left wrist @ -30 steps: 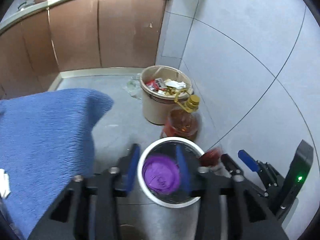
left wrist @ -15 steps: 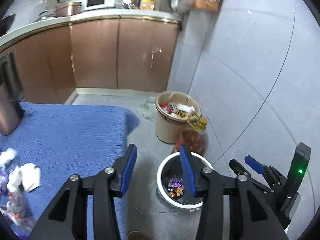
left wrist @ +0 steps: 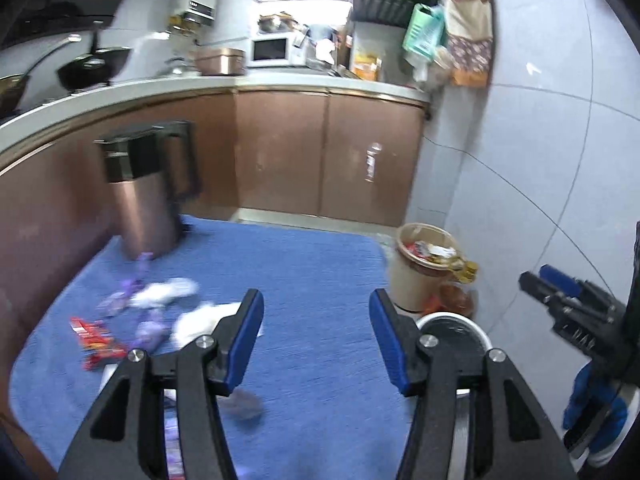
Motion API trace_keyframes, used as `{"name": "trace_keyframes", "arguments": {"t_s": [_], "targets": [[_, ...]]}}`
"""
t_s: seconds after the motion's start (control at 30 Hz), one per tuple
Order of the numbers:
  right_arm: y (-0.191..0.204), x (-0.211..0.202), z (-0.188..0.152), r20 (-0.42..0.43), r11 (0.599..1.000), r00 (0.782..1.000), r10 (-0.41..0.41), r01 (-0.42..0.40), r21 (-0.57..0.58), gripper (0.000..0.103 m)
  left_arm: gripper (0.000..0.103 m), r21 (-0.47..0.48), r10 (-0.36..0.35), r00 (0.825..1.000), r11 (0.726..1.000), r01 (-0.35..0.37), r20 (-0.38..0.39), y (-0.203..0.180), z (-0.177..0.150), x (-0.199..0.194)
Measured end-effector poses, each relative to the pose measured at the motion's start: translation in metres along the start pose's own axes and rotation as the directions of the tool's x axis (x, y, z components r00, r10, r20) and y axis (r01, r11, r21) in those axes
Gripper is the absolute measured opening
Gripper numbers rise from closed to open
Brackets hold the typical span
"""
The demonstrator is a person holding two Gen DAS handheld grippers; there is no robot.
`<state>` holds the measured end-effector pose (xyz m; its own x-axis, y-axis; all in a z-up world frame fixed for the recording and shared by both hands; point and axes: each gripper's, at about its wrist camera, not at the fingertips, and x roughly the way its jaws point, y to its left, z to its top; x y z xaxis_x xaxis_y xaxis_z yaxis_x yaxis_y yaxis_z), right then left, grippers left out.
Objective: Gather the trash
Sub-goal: 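Grasp the clear plastic wrapper with the left tool while the right tool grasps the plastic bottle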
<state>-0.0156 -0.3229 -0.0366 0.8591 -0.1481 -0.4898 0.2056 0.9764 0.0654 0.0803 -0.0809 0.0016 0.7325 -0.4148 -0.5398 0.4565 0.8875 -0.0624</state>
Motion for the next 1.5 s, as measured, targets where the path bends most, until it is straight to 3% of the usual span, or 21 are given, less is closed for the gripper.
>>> {"name": "trace_keyframes", "arguments": {"t_s": [0.27, 0.53, 0.77, 0.97, 1.23, 1.5], "targets": [[0.060, -0.014, 0.006, -0.029, 0.991, 0.993, 0.114, -0.116, -0.065, 0.052, 0.055, -0.057, 0.094, 0.995, 0.994, -0.093, 0.018, 0.097, -0.027, -0.058], [0.116, -0.015, 0.002, -0.102, 0.970, 0.973, 0.208, -0.218, -0.106, 0.052, 0.055, -0.048, 0.064, 0.998, 0.997, -0.066, -0.026, 0.138, -0.086, -0.077], [0.159, -0.008, 0.000, -0.164, 0.950, 0.954, 0.251, -0.275, -0.145, 0.052, 0.055, -0.064, -0.033, 0.995, 0.998, 0.027, -0.095, 0.154, -0.128, -0.065], [0.190, 0.007, -0.008, -0.231, 0.932, 0.934, 0.272, -0.316, -0.180, 0.052, 0.055, -0.038, -0.131, 0.975, 0.991, 0.126, -0.179, 0.149, -0.150, -0.041], [0.219, 0.029, -0.025, -0.308, 0.914, 0.911, 0.274, -0.347, -0.212, 0.052, 0.055, -0.009, -0.160, 0.956, 0.987, 0.163, -0.247, 0.147, -0.162, -0.010], [0.245, 0.064, -0.038, -0.393, 0.891, 0.870, 0.297, -0.400, -0.213, 0.052, 0.054, -0.019, -0.191, 0.940, 0.981, 0.194, -0.283, 0.145, -0.170, 0.002]]}}
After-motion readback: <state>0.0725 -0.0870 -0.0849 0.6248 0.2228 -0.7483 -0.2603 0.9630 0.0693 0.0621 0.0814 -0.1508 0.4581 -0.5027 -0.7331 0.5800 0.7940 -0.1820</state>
